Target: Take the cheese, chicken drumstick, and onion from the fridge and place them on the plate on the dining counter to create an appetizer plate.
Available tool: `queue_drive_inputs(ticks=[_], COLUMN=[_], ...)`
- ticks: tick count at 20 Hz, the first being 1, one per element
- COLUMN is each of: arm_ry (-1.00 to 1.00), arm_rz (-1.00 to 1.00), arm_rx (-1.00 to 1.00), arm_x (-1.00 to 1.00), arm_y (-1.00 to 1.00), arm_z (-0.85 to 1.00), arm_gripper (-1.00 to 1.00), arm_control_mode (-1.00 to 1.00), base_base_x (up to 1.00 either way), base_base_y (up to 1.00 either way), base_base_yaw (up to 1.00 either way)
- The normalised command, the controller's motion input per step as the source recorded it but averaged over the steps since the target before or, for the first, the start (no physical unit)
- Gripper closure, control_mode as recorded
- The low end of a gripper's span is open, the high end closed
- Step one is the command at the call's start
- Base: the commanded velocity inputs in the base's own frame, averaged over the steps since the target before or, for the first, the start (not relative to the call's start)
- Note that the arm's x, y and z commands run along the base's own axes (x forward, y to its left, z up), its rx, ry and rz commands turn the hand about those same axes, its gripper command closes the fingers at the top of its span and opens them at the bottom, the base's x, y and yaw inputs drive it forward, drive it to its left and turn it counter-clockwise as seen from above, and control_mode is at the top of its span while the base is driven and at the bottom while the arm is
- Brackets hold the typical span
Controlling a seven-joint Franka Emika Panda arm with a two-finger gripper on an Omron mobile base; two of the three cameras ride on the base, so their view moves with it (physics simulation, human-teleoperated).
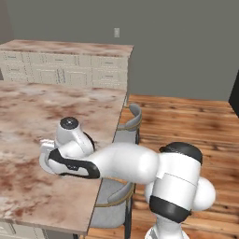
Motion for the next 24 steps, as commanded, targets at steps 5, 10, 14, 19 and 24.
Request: queue_drive_inputs(ticks=[5, 10, 14, 19, 24], arm_ry=[0.00, 0.03, 0.06, 0.06, 0.05], arm_rz=[-0.10, -0.10, -0.11, -0.12, -0.15], arm_rx=[0.00, 0.00, 0.00, 0.00, 0.00], arm_x=[0.37, 0.46, 0.38, 0.31, 0.10], arm_y=[0.00, 0.00, 0.01, 0.23, 0.35], arm_z=[-0.22, -0.18, -0.27, -0.14, 0.00], arm_gripper=[1.00, 1.00, 1.00, -1.00, -1.00], arm_control_mode=[-1.00, -1.00, -1.00, -1.00, -1.00], base_base_x=[0.00, 0.00, 0.00, 0.00, 0.00], base_base_y=[0.00, 0.00, 0.00, 0.00, 0.00], base_base_yaw=[0.00, 0.00, 0.00, 0.00, 0.00])
